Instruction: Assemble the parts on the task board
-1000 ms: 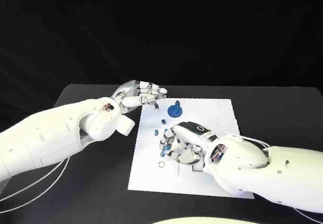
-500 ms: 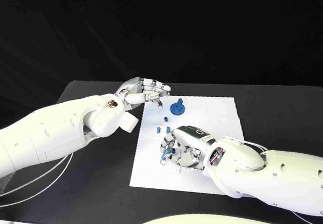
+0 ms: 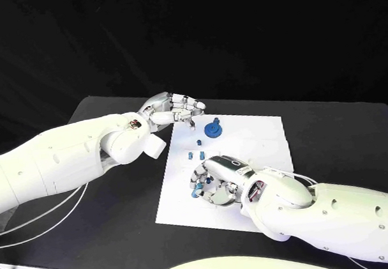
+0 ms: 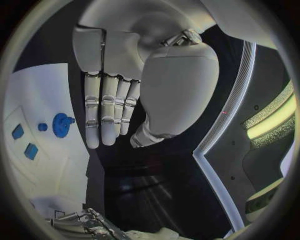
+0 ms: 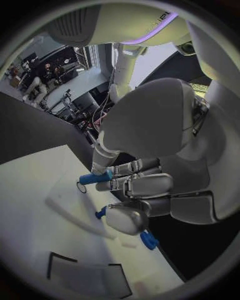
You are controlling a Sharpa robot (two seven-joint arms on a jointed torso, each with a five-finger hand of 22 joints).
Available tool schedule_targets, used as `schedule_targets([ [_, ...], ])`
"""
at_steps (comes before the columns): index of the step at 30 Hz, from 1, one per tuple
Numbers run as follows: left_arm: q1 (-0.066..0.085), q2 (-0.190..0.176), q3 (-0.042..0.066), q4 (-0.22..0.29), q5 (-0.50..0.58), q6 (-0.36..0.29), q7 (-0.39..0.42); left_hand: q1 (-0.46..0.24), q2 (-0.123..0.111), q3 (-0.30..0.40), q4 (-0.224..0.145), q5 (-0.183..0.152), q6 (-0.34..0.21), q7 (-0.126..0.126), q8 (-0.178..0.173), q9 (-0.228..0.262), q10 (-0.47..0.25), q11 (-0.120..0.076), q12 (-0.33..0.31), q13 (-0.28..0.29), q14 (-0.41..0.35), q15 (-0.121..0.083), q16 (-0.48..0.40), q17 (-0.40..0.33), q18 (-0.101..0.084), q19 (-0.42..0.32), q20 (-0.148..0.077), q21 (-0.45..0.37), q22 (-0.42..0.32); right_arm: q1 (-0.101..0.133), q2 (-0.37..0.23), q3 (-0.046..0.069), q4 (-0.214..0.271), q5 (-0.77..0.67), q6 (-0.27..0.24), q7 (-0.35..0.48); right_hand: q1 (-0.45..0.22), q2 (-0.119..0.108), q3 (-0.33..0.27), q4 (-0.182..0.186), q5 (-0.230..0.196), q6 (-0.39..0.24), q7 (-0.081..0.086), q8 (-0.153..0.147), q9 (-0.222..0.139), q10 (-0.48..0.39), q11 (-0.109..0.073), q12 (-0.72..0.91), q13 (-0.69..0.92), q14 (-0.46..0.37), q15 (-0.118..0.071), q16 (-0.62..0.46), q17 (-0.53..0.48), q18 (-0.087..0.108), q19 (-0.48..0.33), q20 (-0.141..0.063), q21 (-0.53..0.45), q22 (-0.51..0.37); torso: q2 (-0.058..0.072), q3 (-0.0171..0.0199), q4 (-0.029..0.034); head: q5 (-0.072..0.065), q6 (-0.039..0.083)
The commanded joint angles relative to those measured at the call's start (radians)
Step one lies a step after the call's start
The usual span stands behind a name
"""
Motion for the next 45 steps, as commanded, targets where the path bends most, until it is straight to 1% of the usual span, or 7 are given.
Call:
schedule_targets([
  [1,0.000,0.000,0.001,0.001,0.005,0.019,0.002,-0.003,0.006,-0.005,0.001,-0.001,-0.008,0.000,0.004,-0.001,-0.006,0.002,-0.005,-0.001,-0.004,0.003,-0.006,-0.002,0.014,0.000,0.005,-0.005,-0.002,-0.002,0.000,0.000,-0.001,-0.018,0.033,-0.010,-0.003,0.011,0.009,-0.018,0.007,-0.003,0.004,0.004,0.001,0.063,-0.061,0.004,0.001,0.039,-0.006,0.001,-0.001,-0.015,0.001,0.000,-0.005,0.036,0.000,-0.0009,0.0000,0.001,-0.001],
  [21,0.000,-0.001,0.001,0.000,0.005,0.022,0.001,-0.003,0.006,-0.005,0.001,-0.001,-0.008,0.000,0.004,-0.001,-0.006,0.002,-0.005,-0.001,-0.004,0.003,-0.006,-0.002,0.014,0.000,0.005,-0.005,-0.002,-0.002,0.013,-0.001,-0.010,-0.091,0.009,-0.113,-0.005,0.010,0.010,-0.022,0.006,-0.004,0.005,0.005,0.002,0.062,-0.060,0.003,0.002,0.038,-0.005,0.000,-0.003,-0.014,0.000,0.000,-0.009,0.035,0.000,0.0000,-0.0001,-0.005,0.011],
  [28,0.000,0.000,0.001,-0.002,0.005,0.023,0.000,-0.003,0.006,-0.005,0.001,-0.001,-0.008,0.000,0.004,-0.001,-0.006,0.002,-0.005,-0.001,-0.004,0.003,-0.006,-0.002,0.014,0.000,0.005,-0.005,-0.002,-0.002,0.018,-0.002,-0.009,-0.097,0.020,-0.122,-0.006,0.010,0.010,-0.023,0.006,-0.004,0.005,0.005,0.002,0.062,-0.060,0.003,0.002,0.038,-0.005,-0.001,-0.004,-0.014,0.000,0.000,-0.009,0.035,0.000,-0.0001,0.0001,-0.004,0.010],
  [31,0.000,0.000,0.001,-0.002,0.005,0.024,0.000,-0.003,0.006,-0.005,0.001,-0.001,-0.008,0.000,0.004,-0.001,-0.006,0.002,-0.005,-0.001,-0.004,0.003,-0.006,-0.002,0.014,0.000,0.005,-0.005,-0.002,-0.002,0.018,-0.003,-0.009,-0.098,0.034,-0.112,-0.008,0.009,0.010,-0.026,0.006,-0.004,0.005,0.005,0.003,0.062,-0.060,0.003,0.003,0.037,-0.005,-0.002,-0.006,-0.013,-0.001,0.001,-0.011,0.035,0.000,-0.0002,0.0006,-0.004,0.009],
  [38,0.000,0.001,0.000,-0.004,0.005,0.024,0.000,-0.003,0.006,-0.005,0.001,-0.001,-0.008,0.000,0.004,-0.001,-0.006,0.002,-0.005,-0.001,-0.004,0.003,-0.006,-0.002,0.014,0.000,0.005,-0.005,-0.002,-0.001,0.019,-0.005,-0.009,-0.096,0.071,-0.032,-0.038,-0.013,-0.012,-0.050,0.003,-0.029,0.012,-0.003,0.003,0.038,-0.053,-0.003,0.006,0.036,0.002,-0.003,-0.009,-0.010,-0.013,0.006,-0.036,0.029,0.000,-0.0005,0.0001,-0.003,0.007],
  [42,0.000,0.002,0.000,-0.005,0.005,0.024,-0.001,-0.003,0.006,-0.005,0.001,-0.001,-0.008,0.000,0.004,-0.001,-0.006,0.002,-0.005,-0.001,-0.004,0.003,-0.006,-0.002,0.014,0.000,0.005,-0.005,-0.002,0.000,0.019,-0.007,-0.012,-0.094,0.081,-0.005,-0.067,-0.024,-0.031,-0.058,0.003,-0.072,0.022,-0.025,-0.007,-0.019,-0.038,-0.013,0.006,0.030,0.015,-0.010,-0.024,0.000,-0.041,0.016,-0.097,0.007,0.000,-0.0003,0.0000,-0.002,0.008],
  [45,0.000,0.001,0.000,-0.005,0.005,0.024,-0.001,-0.003,0.006,-0.005,0.001,-0.001,-0.008,0.000,0.004,-0.001,-0.006,0.002,-0.005,-0.001,-0.004,0.003,-0.006,-0.002,0.014,0.000,0.005,-0.005,-0.002,0.001,0.019,-0.007,-0.014,-0.092,0.080,0.001,-0.073,-0.026,-0.036,-0.063,0.003,-0.086,0.026,-0.029,-0.009,-0.046,-0.030,-0.012,0.005,0.021,0.021,-0.019,-0.044,0.004,-0.056,0.022,-0.126,-0.003,0.000,-0.0002,-0.0004,-0.002,0.007],
])
